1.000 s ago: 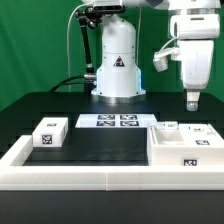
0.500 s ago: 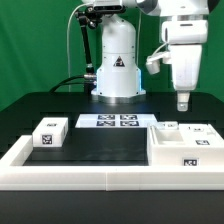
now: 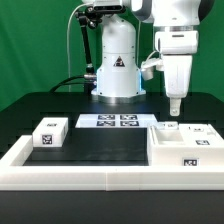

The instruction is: Assemble cabinet

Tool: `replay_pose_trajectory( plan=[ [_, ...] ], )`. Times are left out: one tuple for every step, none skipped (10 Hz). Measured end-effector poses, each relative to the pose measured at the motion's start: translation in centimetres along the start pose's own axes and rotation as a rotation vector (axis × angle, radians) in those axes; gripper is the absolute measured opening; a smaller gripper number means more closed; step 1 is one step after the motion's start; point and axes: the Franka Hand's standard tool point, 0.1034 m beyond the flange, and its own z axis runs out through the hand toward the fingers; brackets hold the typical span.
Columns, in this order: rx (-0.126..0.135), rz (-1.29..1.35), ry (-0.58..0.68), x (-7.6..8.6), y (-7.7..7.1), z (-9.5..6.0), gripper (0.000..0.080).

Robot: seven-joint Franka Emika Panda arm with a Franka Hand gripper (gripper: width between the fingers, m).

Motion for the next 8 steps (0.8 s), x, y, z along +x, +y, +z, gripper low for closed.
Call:
replay_pose_trajectory(
  plan=[
    [0.001,0.000,0.000,0.0,0.0,0.0,0.0796],
    [0.002,-0.001,0.001,0.0,-0.2,0.2,0.0796],
    [0.009,-0.005,0.001,0.0,-1.0,0.6,0.0796],
    [0.013,-0.007,0.003,-0.1,-1.7,1.1,0.0796],
    [0.016,-0.004,0.006,-0.2,-2.4,1.6,0.0796],
    [0.021,-0.004,0.009,-0.2,-2.9,2.1,0.0796],
    [0.030,-0.004,0.011,-0.3,-3.4,2.6,0.0796],
    [0.035,-0.004,0.014,-0.2,-3.6,3.1,0.0796]
  ],
)
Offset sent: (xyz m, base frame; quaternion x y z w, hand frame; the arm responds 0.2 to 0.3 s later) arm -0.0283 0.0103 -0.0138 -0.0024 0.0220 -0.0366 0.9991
